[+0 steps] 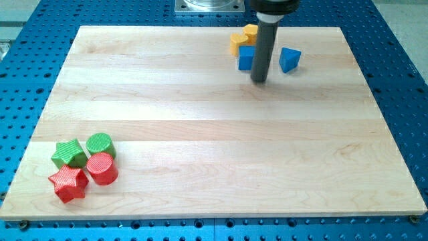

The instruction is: Separate the heart and cube from the hexagon

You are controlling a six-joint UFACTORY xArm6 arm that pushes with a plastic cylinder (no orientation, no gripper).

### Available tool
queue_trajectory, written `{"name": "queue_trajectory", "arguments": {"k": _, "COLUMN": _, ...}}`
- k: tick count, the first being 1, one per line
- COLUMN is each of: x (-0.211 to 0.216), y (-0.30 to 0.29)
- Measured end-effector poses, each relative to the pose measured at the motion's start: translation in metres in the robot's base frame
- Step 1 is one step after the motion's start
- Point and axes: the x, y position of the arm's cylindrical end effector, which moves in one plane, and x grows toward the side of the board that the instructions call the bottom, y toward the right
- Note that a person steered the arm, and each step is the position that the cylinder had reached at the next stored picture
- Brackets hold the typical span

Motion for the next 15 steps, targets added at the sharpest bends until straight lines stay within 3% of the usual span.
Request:
{"name": "queue_trajectory", "arguments": {"k": 1, "x": 0.013, "y": -0.076}}
{"name": "queue_trajectory", "arguments": {"k": 2, "x": -0.029, "y": -0.148}}
{"name": "queue_trajectory", "arguments": {"k": 4, "x": -0.137, "y": -0.083}}
{"name": "queue_trajectory", "arguments": {"k": 5, "x": -0.162, "y": -0.076}}
{"name": "queue_trajectory", "arguments": {"k": 6, "x": -0.155, "y": -0.027}}
{"name": "queue_trajectory", "arguments": {"k": 7, "x": -0.146, "y": -0.019}}
{"name": "queue_trajectory", "arguments": {"k": 9, "x": -0.062, "y": -0.02}}
{"name": "queue_trajectory", "arguments": {"k": 11, "x": -0.059, "y": -0.02}}
{"name": "queue_trajectory", "arguments": {"k": 13, "x": 0.018, "y": -0.018}}
{"name": "queue_trajectory", "arguments": {"k": 14, "x": 0.044, "y": -0.05}}
{"name": "queue_trajectory", "arguments": {"k": 15, "x": 0.041, "y": -0.065}}
